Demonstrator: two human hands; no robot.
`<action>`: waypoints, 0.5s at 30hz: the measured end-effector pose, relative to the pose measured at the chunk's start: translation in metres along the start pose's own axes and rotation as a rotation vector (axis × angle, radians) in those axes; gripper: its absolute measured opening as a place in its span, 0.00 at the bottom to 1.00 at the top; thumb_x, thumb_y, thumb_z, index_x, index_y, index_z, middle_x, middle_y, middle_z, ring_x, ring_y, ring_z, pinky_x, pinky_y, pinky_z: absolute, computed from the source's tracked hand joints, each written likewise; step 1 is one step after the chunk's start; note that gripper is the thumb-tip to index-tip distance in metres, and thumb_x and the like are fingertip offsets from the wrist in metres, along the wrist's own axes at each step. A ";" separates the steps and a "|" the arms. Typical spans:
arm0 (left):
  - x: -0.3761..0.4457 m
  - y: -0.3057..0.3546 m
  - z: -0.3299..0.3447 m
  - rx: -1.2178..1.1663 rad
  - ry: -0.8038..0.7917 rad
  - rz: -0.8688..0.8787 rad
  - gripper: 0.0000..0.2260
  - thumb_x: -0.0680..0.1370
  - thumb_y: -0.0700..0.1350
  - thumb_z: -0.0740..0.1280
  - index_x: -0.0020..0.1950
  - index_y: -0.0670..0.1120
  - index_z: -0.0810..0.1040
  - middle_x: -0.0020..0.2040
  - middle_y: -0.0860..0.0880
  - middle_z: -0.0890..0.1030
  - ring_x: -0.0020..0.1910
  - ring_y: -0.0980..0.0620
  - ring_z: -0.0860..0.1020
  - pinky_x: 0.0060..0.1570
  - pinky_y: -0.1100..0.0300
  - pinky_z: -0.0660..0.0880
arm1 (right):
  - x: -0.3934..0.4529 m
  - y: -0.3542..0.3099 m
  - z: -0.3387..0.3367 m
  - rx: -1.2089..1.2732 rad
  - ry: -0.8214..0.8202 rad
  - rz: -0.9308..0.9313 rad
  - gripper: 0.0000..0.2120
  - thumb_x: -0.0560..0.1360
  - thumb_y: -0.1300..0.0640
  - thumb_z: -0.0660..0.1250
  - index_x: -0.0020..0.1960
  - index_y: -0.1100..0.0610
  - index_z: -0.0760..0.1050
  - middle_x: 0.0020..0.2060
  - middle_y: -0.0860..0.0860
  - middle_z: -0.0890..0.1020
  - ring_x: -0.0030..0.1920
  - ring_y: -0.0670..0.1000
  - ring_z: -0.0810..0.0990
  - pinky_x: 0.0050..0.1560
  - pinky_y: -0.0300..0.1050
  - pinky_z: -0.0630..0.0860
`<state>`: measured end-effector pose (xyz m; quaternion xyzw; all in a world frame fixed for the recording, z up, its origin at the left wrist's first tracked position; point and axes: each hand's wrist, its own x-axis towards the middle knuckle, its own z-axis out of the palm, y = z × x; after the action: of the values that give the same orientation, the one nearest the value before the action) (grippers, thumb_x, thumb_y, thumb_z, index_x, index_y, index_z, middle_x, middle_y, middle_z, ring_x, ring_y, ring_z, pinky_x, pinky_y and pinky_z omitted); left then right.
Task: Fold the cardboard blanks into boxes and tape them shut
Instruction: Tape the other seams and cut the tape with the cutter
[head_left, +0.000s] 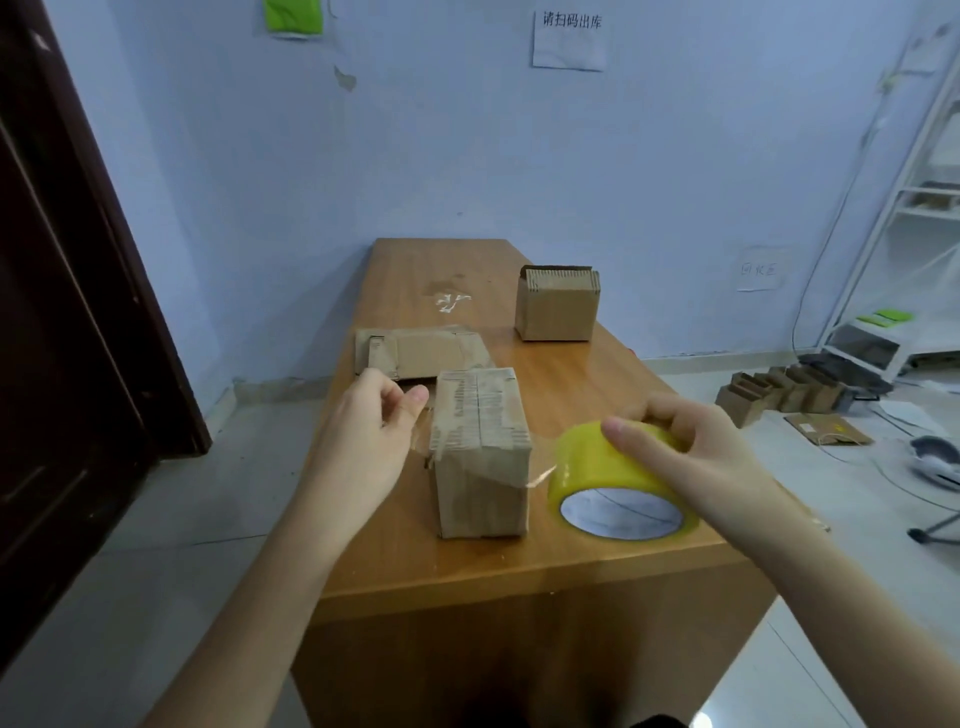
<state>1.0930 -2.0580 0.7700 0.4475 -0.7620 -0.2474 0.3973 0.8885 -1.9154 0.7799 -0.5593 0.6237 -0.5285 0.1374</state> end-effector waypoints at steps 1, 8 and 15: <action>0.000 0.000 0.002 -0.009 0.001 0.012 0.11 0.79 0.52 0.60 0.41 0.47 0.70 0.38 0.48 0.77 0.33 0.54 0.72 0.32 0.62 0.64 | -0.003 0.002 0.003 -0.093 0.015 -0.047 0.20 0.68 0.39 0.71 0.34 0.56 0.76 0.28 0.50 0.77 0.31 0.43 0.74 0.32 0.31 0.69; -0.008 -0.005 -0.003 0.122 0.126 0.119 0.09 0.79 0.50 0.61 0.43 0.46 0.68 0.31 0.52 0.71 0.29 0.57 0.69 0.27 0.66 0.60 | -0.014 0.008 0.002 -0.473 -0.042 -0.243 0.31 0.71 0.35 0.61 0.26 0.61 0.69 0.22 0.57 0.68 0.24 0.54 0.67 0.24 0.39 0.60; -0.005 -0.013 -0.018 0.094 0.175 0.138 0.10 0.78 0.52 0.61 0.42 0.47 0.69 0.31 0.51 0.74 0.30 0.54 0.72 0.28 0.60 0.65 | 0.007 0.010 0.000 -0.536 -0.112 -0.089 0.33 0.65 0.27 0.57 0.25 0.58 0.69 0.21 0.53 0.64 0.23 0.49 0.64 0.26 0.40 0.59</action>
<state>1.1153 -2.0606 0.7683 0.4319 -0.7642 -0.1434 0.4570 0.8801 -1.9232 0.7747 -0.6309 0.7074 -0.3185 -0.0047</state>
